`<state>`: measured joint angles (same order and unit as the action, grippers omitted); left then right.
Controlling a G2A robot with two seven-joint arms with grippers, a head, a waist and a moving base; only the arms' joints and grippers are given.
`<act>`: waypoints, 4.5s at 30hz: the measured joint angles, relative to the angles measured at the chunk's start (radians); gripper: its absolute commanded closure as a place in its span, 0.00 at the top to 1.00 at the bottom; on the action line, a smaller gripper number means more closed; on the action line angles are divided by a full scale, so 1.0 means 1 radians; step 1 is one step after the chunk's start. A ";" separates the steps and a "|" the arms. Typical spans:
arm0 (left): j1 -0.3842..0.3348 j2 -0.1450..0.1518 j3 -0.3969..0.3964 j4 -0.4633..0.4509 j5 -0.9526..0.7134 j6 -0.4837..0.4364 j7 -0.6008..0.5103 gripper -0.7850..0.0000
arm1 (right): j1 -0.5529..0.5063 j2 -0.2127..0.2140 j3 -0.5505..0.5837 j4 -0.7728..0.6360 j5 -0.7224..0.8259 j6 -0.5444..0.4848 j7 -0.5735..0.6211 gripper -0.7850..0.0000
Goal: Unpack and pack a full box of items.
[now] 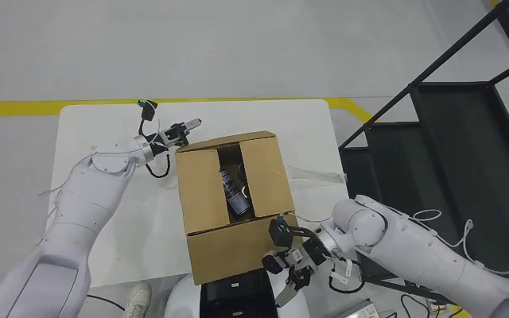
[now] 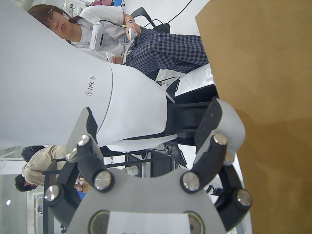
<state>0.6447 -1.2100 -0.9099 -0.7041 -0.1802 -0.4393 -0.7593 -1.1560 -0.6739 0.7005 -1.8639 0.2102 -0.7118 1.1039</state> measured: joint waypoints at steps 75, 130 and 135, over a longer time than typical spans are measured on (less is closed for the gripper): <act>0.472 0.178 -0.545 -0.489 -0.559 0.031 -0.653 1.00 | 0.360 -0.250 -0.147 0.112 0.201 0.985 -0.381 1.00; 0.472 0.178 -0.545 -0.489 -0.559 0.031 -0.653 1.00 | 0.405 -0.470 -0.135 0.537 0.286 0.551 -0.081 1.00; 0.472 0.178 -0.545 -0.489 -0.559 0.031 -0.653 1.00 | 0.417 -0.475 -0.119 0.472 0.258 0.561 -0.066 1.00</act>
<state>1.1165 -1.0317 -1.4546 -1.1935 -0.7390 -0.4085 -1.4119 -0.7393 -1.1485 0.5819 -1.3920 0.4682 -0.1509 1.0375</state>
